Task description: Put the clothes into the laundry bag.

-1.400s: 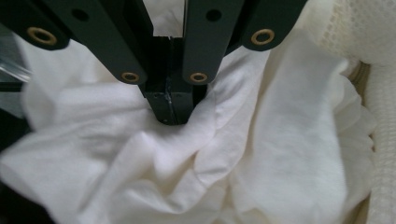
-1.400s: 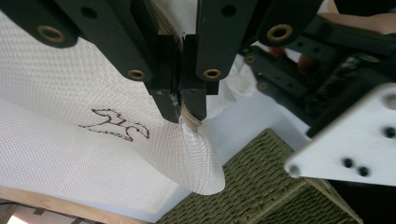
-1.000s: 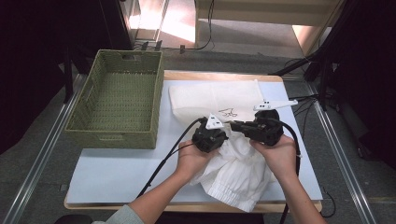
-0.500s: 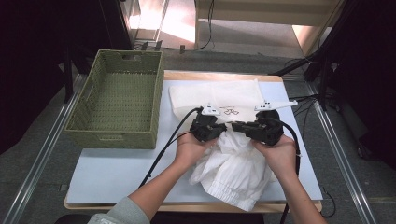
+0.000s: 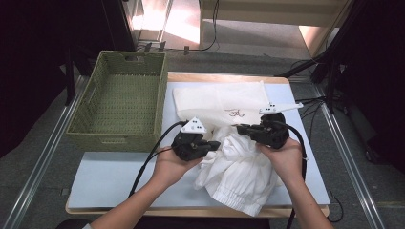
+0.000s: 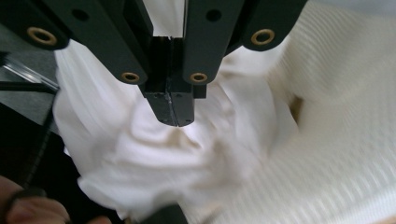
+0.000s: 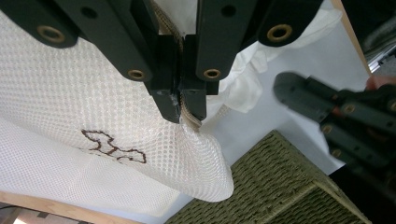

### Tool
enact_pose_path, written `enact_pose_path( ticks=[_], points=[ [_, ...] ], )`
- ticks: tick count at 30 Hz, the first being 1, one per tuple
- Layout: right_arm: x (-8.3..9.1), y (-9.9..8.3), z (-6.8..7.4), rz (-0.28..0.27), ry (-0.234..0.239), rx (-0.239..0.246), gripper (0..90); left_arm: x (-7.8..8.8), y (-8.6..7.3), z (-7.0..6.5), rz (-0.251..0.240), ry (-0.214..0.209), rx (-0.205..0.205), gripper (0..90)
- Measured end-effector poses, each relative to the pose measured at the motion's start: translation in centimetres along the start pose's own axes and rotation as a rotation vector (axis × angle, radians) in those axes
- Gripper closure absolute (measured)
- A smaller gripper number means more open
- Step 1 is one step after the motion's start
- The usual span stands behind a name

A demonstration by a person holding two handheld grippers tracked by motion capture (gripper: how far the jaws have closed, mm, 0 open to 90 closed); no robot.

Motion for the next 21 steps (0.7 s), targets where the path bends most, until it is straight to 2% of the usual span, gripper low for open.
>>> enact_pose_path(
  ticks=[3,6,8,12,14,15,17,19,21],
  points=[
    [0.0,0.0,0.0,0.001,0.0,0.0,88.8,0.6,-1.4,-1.0,0.001,-0.025,0.016,90.0],
    [0.0,0.0,0.0,0.0,0.0,0.001,88.8,0.8,-2.6,-2.4,0.034,-0.048,-0.003,90.0],
    [-0.1,0.0,0.1,0.001,0.0,0.004,88.8,0.7,-3.5,-2.9,0.052,-0.042,-0.016,90.0],
    [-0.1,0.0,0.1,0.003,0.0,0.004,88.8,-1.0,-5.3,-2.5,0.105,-0.032,0.015,90.0],
    [-0.1,0.0,0.1,0.003,-0.001,0.005,88.8,-1.9,-5.9,-2.2,0.113,-0.008,0.01,90.0],
    [-0.1,0.0,0.2,0.003,0.001,0.005,88.8,-2.5,-6.2,-2.0,0.12,-0.007,0.026,90.0],
    [-0.1,0.0,0.1,0.004,0.001,0.006,88.8,-3.8,-6.5,-1.5,0.116,0.014,0.033,90.0],
    [-0.1,0.0,0.1,0.004,0.001,0.005,88.8,-4.9,-6.5,-1.1,0.107,0.044,0.02,90.0],
    [-0.2,0.0,0.2,0.004,0.002,0.005,88.8,-5.9,-6.1,-0.9,0.081,0.047,0.047,90.0]
  ],
)
Point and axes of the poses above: each handheld gripper's, and its own axes: x roughly backward along the jaws, y roughly out of its top, z roughly to its left, the point moved 3 cm from there along -x, roughly forward along the jaws, and after that the axes turned 3 degrees about z, right-handed, at the moved point
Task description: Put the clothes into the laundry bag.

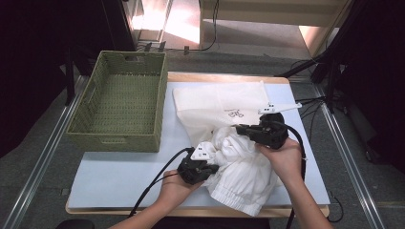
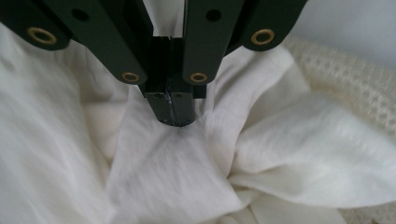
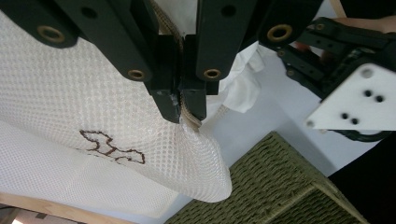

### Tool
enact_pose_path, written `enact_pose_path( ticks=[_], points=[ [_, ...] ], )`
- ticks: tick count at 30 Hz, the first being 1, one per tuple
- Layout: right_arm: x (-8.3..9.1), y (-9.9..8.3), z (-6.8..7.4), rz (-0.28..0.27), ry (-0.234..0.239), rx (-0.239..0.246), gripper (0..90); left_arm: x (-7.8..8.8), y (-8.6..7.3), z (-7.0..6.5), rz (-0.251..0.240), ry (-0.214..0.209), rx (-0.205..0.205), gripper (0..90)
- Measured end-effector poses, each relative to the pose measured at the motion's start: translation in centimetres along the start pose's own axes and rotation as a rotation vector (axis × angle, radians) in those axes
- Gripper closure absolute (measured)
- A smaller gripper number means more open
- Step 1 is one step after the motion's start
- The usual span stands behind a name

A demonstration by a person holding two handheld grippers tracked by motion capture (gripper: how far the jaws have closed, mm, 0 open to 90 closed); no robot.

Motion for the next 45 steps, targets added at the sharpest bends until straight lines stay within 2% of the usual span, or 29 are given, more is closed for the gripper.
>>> enact_pose_path(
  ticks=[2,4,6,9,14,18,20,23,24,27,31,38,41,44,45],
  points=[
    [0.0,0.0,0.0,0.0,0.001,0.001,88.8,-0.7,0.4,0.0,-0.029,0.021,-0.013,90.0],
    [-0.1,-0.1,0.0,0.002,0.001,0.001,88.8,-1.3,1.1,0.1,-0.053,0.027,0.003,90.0],
    [-0.1,-0.1,0.0,0.003,0.002,-0.002,88.8,-1.4,2.0,0.4,-0.065,0.044,-0.001,90.0],
    [-0.1,-0.1,0.1,0.006,0.002,-0.001,88.8,-1.4,3.0,0.6,-0.096,0.047,0.01,90.0],
    [-0.1,-0.2,0.3,0.01,0.001,0.006,88.8,-1.3,4.4,0.7,-0.108,0.046,0.017,90.0],
    [0.0,-0.2,0.4,0.006,0.001,0.01,88.8,-0.7,4.8,0.0,-0.13,0.042,-0.011,90.0],
    [-0.1,-0.2,0.4,0.008,0.004,0.008,88.8,-0.3,5.3,-0.5,-0.158,0.037,-0.015,90.0],
    [-0.1,-0.1,0.6,0.01,0.0,0.012,88.8,-0.3,6.0,-0.6,-0.161,0.049,-0.044,90.0],
    [-0.2,-0.1,0.6,0.01,-0.002,0.012,88.8,-0.5,6.1,-0.3,-0.157,0.056,-0.049,90.0],
    [-0.2,-0.2,0.5,0.012,-0.002,0.009,88.8,-0.9,6.7,0.3,-0.17,0.059,-0.014,90.0],
    [-0.1,-0.1,0.5,0.011,0.016,-0.001,88.9,-1.3,7.5,0.8,-0.178,0.074,-0.01,90.0],
    [0.4,0.2,1.5,-0.01,0.041,0.012,88.9,-0.9,8.8,2.4,-0.2,0.133,-0.003,90.0],
    [0.8,0.3,1.6,-0.025,0.06,0.003,88.8,-0.4,9.5,3.2,-0.224,0.161,0.002,90.0],
    [1.0,0.3,1.1,-0.032,0.05,-0.003,88.8,-0.3,9.7,4.4,-0.22,0.146,0.045,90.0],
    [0.9,0.2,1.0,-0.028,0.041,-0.003,88.8,-0.5,9.5,4.5,-0.199,0.14,0.042,90.0]
  ],
)
Point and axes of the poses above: each handheld gripper's, and its own axes: x roughly backward along the jaws, y roughly out of its top, z roughly to its left, the point moved 3 cm from there along -x, roughly forward along the jaws, and after that the axes turned 3 degrees about z, right-handed, at the moved point
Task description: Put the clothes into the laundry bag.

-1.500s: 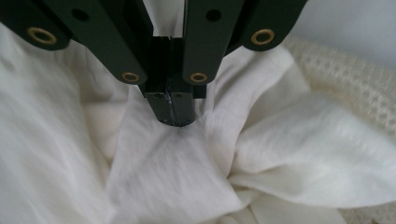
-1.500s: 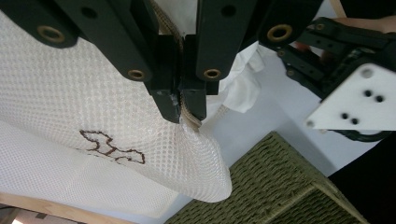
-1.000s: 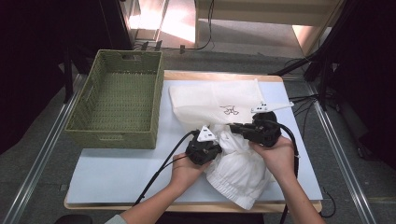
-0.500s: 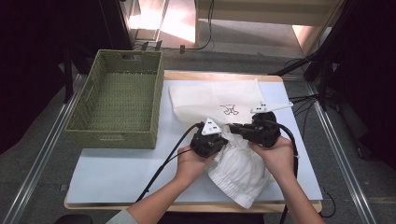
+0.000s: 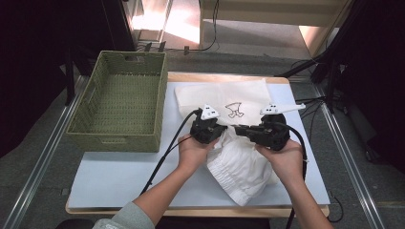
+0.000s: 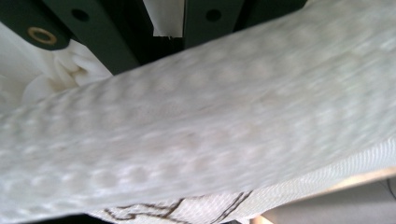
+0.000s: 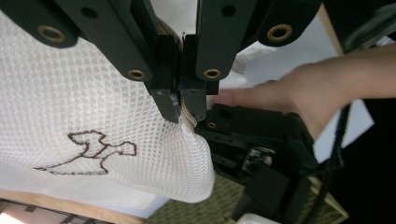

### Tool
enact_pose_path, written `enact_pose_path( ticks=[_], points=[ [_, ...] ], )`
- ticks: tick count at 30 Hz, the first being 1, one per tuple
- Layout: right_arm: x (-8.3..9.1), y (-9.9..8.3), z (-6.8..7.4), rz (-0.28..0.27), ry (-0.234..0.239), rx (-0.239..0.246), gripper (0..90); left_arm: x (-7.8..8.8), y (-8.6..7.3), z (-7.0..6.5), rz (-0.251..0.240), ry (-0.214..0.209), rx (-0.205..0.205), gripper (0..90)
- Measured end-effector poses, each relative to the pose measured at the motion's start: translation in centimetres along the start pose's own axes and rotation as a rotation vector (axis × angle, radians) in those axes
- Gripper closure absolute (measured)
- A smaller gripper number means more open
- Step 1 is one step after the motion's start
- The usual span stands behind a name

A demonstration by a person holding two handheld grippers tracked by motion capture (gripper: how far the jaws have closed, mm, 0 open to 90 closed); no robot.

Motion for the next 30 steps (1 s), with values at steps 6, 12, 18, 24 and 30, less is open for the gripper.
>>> enact_pose_path(
  ticks=[6,12,18,24,30],
  points=[
    [-1.0,-0.5,-0.7,0.029,-0.017,0.0,88.8,1.6,-0.5,-0.4,0.038,-0.06,-0.021,90.0],
    [-0.9,-0.5,-1.0,0.026,-0.025,-0.004,88.8,5.9,-0.4,-2.7,0.056,-0.127,-0.086,90.0],
    [-1.0,-0.4,-1.1,0.027,-0.029,-0.006,88.8,8.2,-2.2,-6.8,0.071,-0.224,-0.126,90.0],
    [-0.9,-0.4,-1.1,0.028,-0.027,-0.007,88.8,6.8,-4.6,-8.7,0.11,-0.248,-0.101,90.0],
    [-1.0,-0.4,-1.1,0.029,-0.025,-0.01,88.8,3.7,-7.3,-8.9,0.154,-0.188,-0.127,90.0]
  ],
)
Point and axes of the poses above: each handheld gripper's, and its own axes: x roughly backward along the jaws, y roughly out of its top, z roughly to its left, the point moved 3 cm from there along -x, roughly forward along the jaws, and after that the axes turned 3 degrees about z, right-handed, at the moved point
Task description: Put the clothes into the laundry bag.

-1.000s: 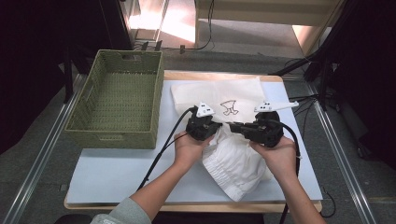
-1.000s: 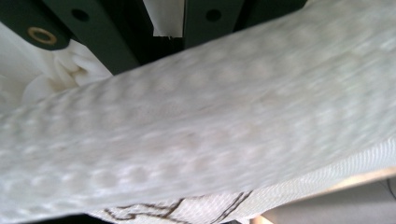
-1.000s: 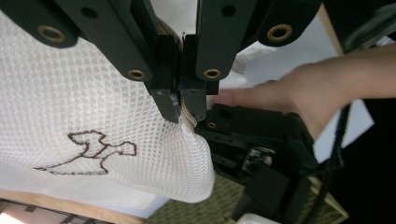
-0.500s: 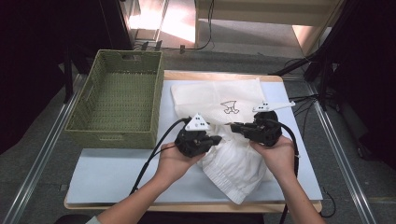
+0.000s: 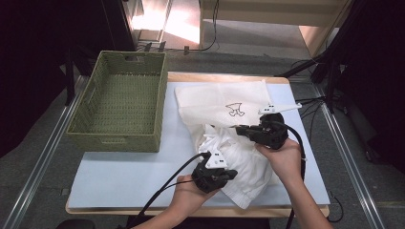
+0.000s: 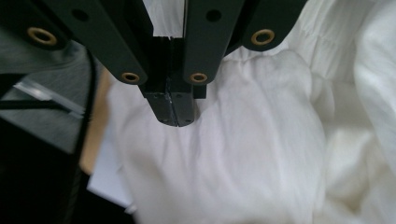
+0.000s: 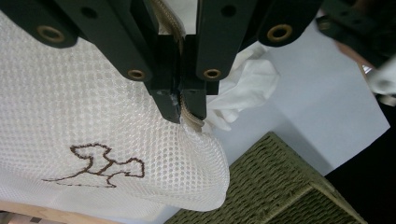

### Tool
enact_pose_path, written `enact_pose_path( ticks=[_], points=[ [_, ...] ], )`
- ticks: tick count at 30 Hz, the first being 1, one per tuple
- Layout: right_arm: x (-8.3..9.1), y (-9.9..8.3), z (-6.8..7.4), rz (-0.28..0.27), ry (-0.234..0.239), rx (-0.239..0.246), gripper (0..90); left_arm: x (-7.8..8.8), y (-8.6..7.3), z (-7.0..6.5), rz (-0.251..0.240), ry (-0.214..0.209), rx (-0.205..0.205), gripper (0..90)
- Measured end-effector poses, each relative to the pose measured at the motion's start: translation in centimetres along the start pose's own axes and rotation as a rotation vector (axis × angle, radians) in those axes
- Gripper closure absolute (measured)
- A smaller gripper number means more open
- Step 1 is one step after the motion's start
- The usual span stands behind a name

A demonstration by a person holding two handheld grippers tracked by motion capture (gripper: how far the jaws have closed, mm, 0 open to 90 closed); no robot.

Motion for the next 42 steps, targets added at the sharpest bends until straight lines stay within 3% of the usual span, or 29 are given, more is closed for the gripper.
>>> enact_pose_path(
  ticks=[4,6,8,19,21,24,29,34,38,42],
  points=[
    [0.0,0.0,0.1,0.004,0.002,-0.002,88.7,-1.5,0.0,1.9,-0.01,0.069,0.019,90.0],
    [0.0,0.0,0.1,0.005,0.003,-0.005,88.7,-1.8,0.3,2.4,-0.015,0.08,0.026,90.0],
    [-0.1,0.0,0.1,0.008,0.003,-0.003,88.7,-2.0,0.8,3.0,-0.031,0.126,-0.003,90.0],
    [-0.3,-0.2,0.1,0.02,0.002,-0.006,88.7,-2.8,1.9,7.2,-0.096,0.201,0.078,90.0],
    [-0.3,-0.2,0.1,0.021,0.002,-0.006,88.8,-3.0,2.2,7.6,-0.103,0.197,0.105,90.0],
    [-0.4,-0.3,0.2,0.025,0.002,-0.01,88.8,-3.2,2.9,8.1,-0.111,0.22,0.104,90.0],
    [-0.4,-0.2,0.6,0.023,0.007,-0.002,88.8,-3.1,3.6,8.9,-0.13,0.227,0.136,90.0],
    [-0.2,0.0,1.1,0.009,0.028,0.009,88.8,-2.8,4.2,9.0,-0.155,0.248,0.125,90.0],
    [-0.4,-0.1,1.0,0.012,0.014,0.012,88.8,-2.9,4.3,8.9,-0.175,0.244,0.128,90.0],
    [-1.1,-0.5,0.3,0.039,0.014,-0.006,88.7,-3.9,4.0,10.2,-0.077,0.18,0.158,90.0]
  ],
)
Point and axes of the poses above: each handheld gripper's, and its own axes: x roughly backward along the jaws, y roughly out of its top, z roughly to its left, the point moved 3 cm from there along -x, roughly forward along the jaws, and after that the axes turned 3 degrees about z, right-handed, at the moved point
